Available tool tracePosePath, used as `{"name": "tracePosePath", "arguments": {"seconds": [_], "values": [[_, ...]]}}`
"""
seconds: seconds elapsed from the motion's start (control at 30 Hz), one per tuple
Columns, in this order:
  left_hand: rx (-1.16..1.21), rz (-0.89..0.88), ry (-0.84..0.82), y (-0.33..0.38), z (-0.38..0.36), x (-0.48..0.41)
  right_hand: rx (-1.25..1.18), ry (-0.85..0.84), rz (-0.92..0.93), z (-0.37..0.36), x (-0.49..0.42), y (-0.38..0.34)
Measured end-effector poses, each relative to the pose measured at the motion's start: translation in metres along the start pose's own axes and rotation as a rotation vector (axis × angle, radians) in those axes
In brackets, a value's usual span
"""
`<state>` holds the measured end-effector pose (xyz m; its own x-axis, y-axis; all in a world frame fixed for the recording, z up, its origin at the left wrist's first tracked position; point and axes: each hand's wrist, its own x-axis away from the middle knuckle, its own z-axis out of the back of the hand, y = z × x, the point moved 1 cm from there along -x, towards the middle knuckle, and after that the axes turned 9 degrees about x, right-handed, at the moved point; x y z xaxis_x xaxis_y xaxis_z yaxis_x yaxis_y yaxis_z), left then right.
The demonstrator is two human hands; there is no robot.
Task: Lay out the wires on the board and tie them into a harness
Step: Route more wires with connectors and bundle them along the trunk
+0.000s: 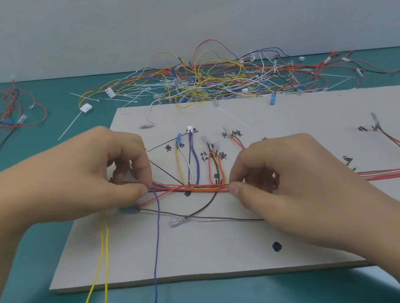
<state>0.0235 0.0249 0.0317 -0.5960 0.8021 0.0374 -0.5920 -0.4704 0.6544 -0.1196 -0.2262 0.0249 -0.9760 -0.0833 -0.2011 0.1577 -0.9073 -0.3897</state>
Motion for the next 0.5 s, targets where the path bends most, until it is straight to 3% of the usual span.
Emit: {"name": "tracePosePath", "arguments": {"seconds": [0.23, 0.5], "values": [[0.050, -0.086, 0.104, 0.012, -0.015, -0.002, -0.063, -0.153, 0.057, -0.018, 0.013, -0.036], [0.067, -0.176, 0.106, 0.033, -0.032, -0.007, 0.048, -0.125, 0.045, -0.047, 0.028, -0.047]]}}
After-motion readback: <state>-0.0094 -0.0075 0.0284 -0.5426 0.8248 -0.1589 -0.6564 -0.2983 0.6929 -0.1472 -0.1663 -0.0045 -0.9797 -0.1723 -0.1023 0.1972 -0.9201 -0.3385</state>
